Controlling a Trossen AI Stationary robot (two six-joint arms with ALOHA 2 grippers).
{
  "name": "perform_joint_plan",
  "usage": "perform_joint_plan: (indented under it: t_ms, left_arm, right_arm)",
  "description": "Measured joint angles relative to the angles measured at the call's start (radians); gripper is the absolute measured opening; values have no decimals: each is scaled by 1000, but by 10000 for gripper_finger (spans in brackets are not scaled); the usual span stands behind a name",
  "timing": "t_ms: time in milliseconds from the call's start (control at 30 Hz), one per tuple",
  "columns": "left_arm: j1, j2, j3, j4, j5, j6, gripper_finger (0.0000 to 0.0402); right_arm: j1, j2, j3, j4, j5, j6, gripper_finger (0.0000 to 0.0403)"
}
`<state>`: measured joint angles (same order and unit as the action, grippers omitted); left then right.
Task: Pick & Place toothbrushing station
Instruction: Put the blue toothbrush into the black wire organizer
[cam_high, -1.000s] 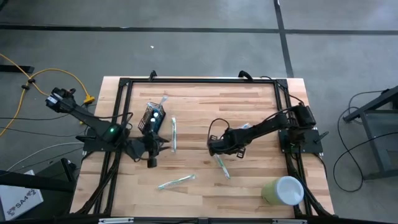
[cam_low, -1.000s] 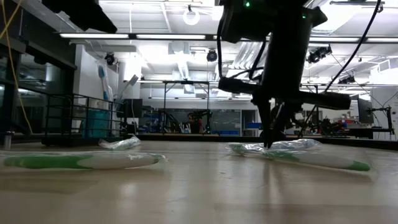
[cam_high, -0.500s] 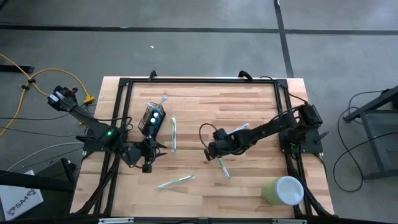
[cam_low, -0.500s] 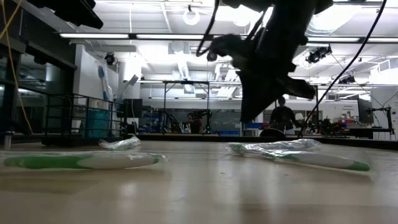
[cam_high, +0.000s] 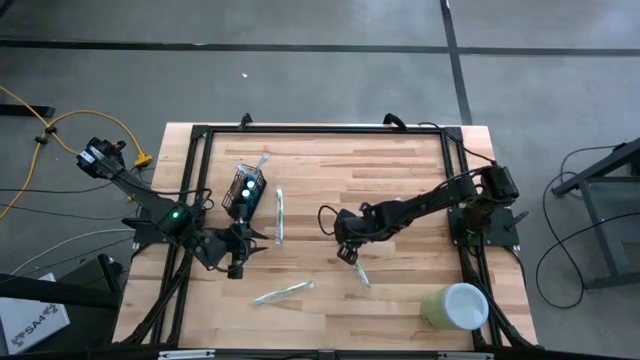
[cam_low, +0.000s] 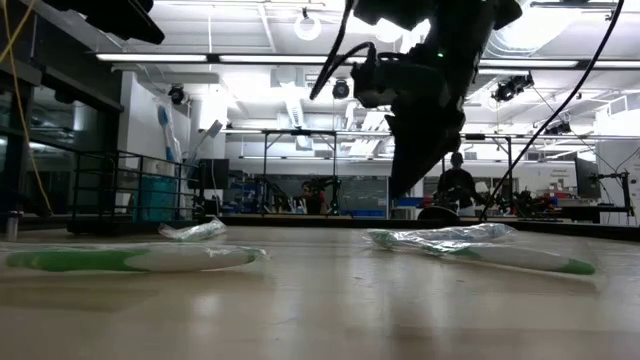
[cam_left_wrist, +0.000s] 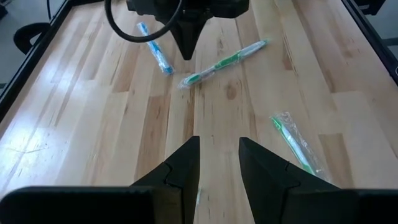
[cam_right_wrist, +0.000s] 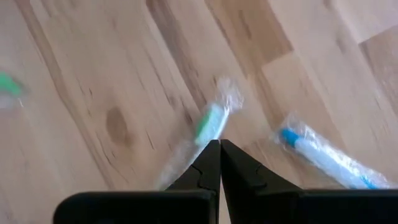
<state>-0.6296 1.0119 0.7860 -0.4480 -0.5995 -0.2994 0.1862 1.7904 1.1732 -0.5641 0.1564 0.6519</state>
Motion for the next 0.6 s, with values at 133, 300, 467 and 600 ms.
perform_joint_plan:
  t_ms: [133, 300, 467, 600]
  left_arm:
    - [0, 0, 0, 3, 0, -5, 106]
    - [0, 0, 0, 16, 0, -41, 106]
    - [0, 0, 0, 50, 0, -60, 106]
    - [0, 0, 0, 90, -6, -61, 106]
  right_arm:
    - [-5, 0, 0, -63, -44, -55, 3]
    - [-12, 0, 0, -132, -51, -157, 3]
    - [-17, 0, 0, -169, -52, -272, 3]
    - [-30, 0, 0, -178, -52, -361, 3]
